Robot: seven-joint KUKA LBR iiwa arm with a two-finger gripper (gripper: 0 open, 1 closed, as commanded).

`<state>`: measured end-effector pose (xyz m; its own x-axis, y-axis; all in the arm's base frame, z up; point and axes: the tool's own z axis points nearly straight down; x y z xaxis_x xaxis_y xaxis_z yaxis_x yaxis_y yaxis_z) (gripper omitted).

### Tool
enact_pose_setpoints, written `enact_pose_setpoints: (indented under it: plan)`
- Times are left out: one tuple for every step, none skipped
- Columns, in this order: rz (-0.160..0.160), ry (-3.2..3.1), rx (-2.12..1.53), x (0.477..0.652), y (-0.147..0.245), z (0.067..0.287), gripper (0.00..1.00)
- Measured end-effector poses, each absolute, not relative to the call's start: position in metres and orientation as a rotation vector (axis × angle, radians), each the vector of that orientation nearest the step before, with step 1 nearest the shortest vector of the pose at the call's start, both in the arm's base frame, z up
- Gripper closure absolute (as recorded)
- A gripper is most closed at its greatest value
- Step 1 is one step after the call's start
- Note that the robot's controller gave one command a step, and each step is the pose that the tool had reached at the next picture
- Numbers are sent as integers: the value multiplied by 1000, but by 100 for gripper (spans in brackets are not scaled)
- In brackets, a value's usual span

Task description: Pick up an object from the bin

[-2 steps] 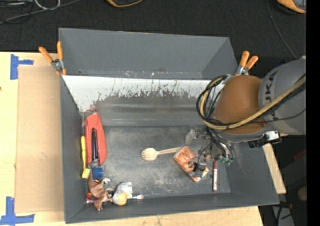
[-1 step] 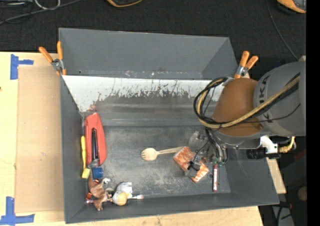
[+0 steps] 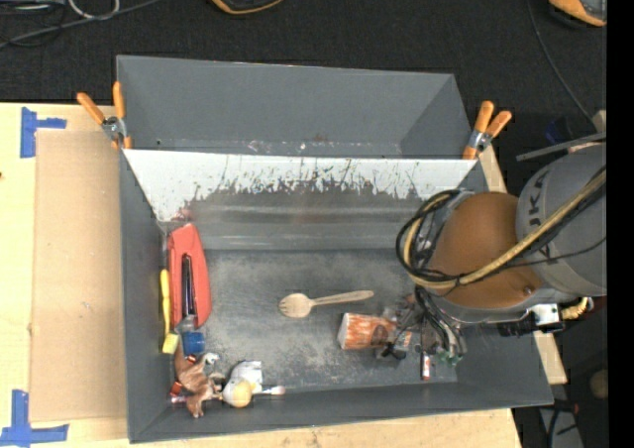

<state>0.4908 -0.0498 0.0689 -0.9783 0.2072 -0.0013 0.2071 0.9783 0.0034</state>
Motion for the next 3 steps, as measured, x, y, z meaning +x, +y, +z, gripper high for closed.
enact_pose_setpoints:
  plan:
    - [5,3123,328,491,-50,69,100]
    - [6,3123,376,488,-51,128,100]
    - [6,3129,351,500,-56,198,100]
